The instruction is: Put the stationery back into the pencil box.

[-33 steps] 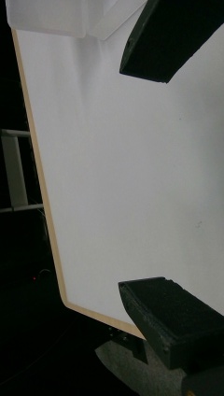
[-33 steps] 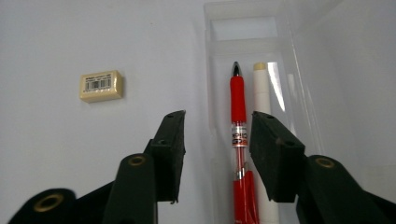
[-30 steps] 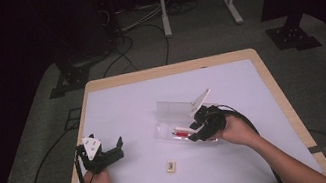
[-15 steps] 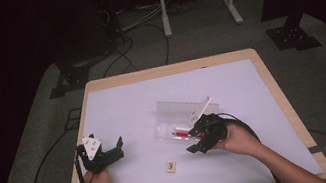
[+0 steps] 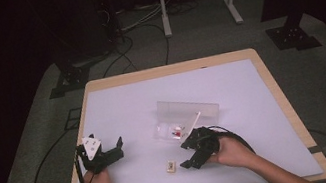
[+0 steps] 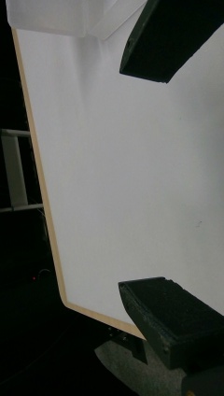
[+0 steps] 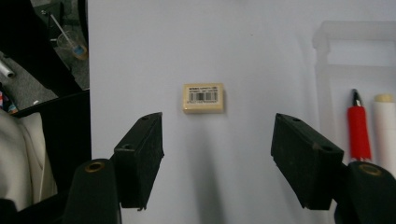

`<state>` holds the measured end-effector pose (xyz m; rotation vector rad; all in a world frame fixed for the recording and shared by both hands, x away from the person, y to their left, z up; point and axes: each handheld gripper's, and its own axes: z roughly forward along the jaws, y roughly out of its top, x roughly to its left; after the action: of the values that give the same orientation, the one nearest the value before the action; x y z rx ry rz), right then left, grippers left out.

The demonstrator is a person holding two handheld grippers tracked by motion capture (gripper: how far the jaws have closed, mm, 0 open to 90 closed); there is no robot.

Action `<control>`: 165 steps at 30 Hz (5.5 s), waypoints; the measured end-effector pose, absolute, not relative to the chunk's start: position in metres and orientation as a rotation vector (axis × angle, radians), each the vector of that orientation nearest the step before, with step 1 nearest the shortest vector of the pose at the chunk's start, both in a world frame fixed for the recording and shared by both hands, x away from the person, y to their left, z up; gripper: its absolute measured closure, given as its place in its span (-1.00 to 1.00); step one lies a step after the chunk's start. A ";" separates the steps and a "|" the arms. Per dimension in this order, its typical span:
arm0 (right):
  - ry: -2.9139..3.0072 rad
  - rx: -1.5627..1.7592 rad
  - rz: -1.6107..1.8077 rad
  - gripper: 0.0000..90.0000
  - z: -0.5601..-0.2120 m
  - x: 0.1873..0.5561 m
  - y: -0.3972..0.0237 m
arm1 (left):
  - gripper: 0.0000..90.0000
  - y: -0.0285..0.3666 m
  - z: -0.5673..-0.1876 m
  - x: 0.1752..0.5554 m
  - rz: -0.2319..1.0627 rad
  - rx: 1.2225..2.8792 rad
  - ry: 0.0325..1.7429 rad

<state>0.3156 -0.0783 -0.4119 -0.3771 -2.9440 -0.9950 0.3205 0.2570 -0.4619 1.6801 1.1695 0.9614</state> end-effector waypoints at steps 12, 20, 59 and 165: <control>-2.937 -0.340 -0.970 -0.26 -0.422 0.314 -0.056 | -1.00 0.257 -0.462 0.320 0.959 1.679 1.172; -2.942 -0.330 -0.960 -0.25 -0.430 0.316 -0.043 | -1.00 0.257 -0.462 0.320 0.960 1.680 1.171; -2.944 -0.328 -0.891 0.29 -0.440 0.329 -0.033 | -1.00 0.258 -0.462 0.320 0.957 1.678 1.171; -2.901 -0.581 -0.920 0.28 -0.434 0.448 -0.027 | -1.00 0.257 -0.462 0.320 0.957 1.676 1.166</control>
<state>0.4482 -0.0273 -0.4341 -0.5814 -2.9006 -0.9204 0.3204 0.2574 -0.4619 1.6757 1.1664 0.9569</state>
